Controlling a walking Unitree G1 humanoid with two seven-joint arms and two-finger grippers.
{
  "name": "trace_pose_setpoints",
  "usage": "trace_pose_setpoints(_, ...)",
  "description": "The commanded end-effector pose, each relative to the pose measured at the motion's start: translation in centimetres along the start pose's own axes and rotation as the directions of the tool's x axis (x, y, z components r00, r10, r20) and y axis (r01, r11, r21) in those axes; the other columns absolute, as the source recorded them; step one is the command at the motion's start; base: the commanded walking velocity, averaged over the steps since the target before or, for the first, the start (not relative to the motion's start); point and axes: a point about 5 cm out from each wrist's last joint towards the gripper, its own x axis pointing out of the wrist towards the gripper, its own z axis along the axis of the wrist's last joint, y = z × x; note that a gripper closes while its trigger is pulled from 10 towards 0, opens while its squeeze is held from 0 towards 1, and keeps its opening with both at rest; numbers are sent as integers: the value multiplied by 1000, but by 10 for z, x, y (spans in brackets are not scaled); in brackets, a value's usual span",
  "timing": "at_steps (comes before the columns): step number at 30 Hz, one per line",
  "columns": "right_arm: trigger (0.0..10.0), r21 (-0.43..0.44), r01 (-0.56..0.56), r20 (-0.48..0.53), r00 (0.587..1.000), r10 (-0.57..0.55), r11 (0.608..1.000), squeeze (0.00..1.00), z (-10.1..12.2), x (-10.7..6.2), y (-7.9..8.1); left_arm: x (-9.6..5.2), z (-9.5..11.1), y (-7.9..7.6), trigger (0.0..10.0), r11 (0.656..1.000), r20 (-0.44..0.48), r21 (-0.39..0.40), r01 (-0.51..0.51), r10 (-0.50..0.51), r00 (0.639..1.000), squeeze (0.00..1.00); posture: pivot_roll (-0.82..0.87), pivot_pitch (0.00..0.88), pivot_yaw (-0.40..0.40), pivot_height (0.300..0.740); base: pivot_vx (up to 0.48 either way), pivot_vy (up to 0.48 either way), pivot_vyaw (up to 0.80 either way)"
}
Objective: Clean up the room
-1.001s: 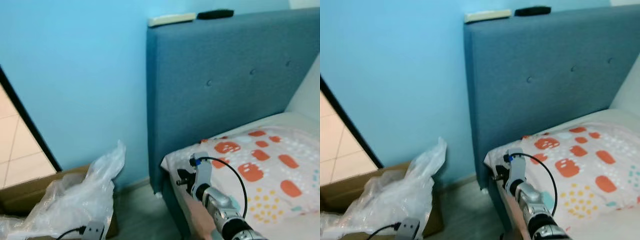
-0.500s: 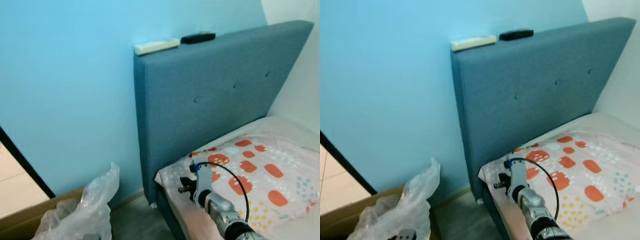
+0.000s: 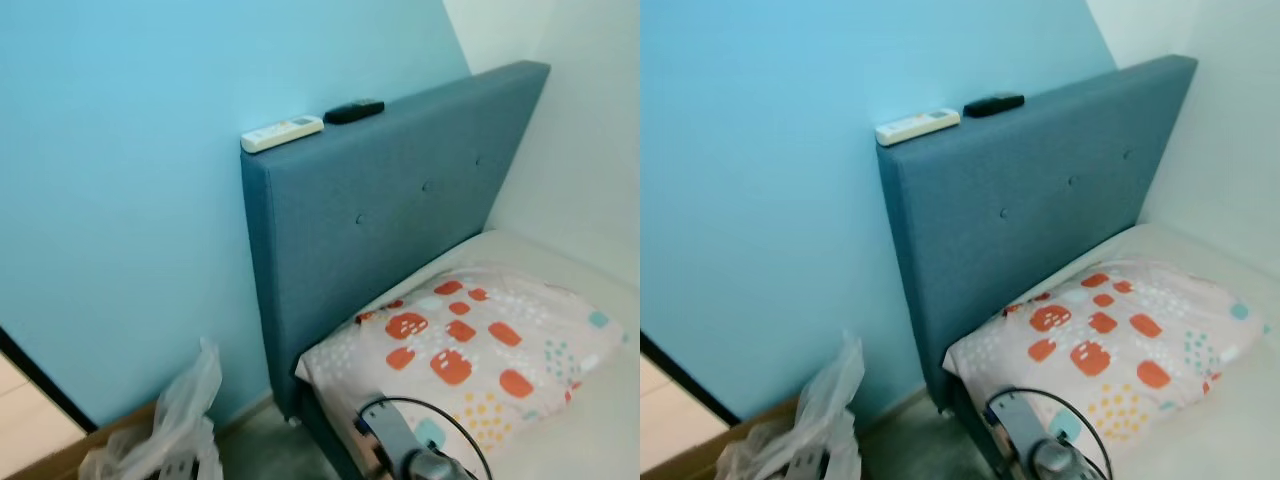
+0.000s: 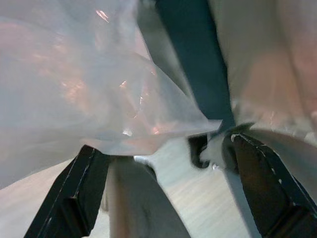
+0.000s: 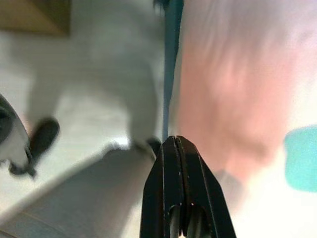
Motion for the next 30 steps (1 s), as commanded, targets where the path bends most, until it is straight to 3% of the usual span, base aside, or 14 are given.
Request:
trace_pose_setpoints(1,10000,-1,-7,8,1000,7,1000,0,2,2,6,-2,-12,2,10000,999,-36,-36,-11,10,999,0,-40,0,-15,694,-458,0,0)
trace_pose_setpoints(2,10000,-1,-7,8,1000,7,1000,0,2,2,6,-2,-12,2,10000,999,-36,-36,-11,10,999,0,-40,0,-15,694,-458,0,0)
trace_pose_setpoints(6,10000,-46,-66,-70,996,63,997,0,-16,3,31,1,-12,-5,10000,999,-35,-54,11,-13,999,0,-41,0,-19,694,-458,0,0)
trace_pose_setpoints(16,10000,17,-4,-138,990,6,1000,0,-33,-1,23,1,-16,-7,10000,997,-45,-70,19,-22,999,0,-39,0,-24,694,-460,0,0)
trace_pose_setpoints(21,10000,108,83,-200,978,-60,991,0,-52,-7,13,0,-18,-5,10000,997,-48,-77,11,-15,999,0,-35,0,-24,694,-420,0,0)
trace_pose_setpoints(30,10000,131,127,-242,966,-93,983,0,-65,-12,10,-1,-19,-5,10000,997,-50,-74,10,-14,999,0,-31,0,-25,694,-334,0,0)
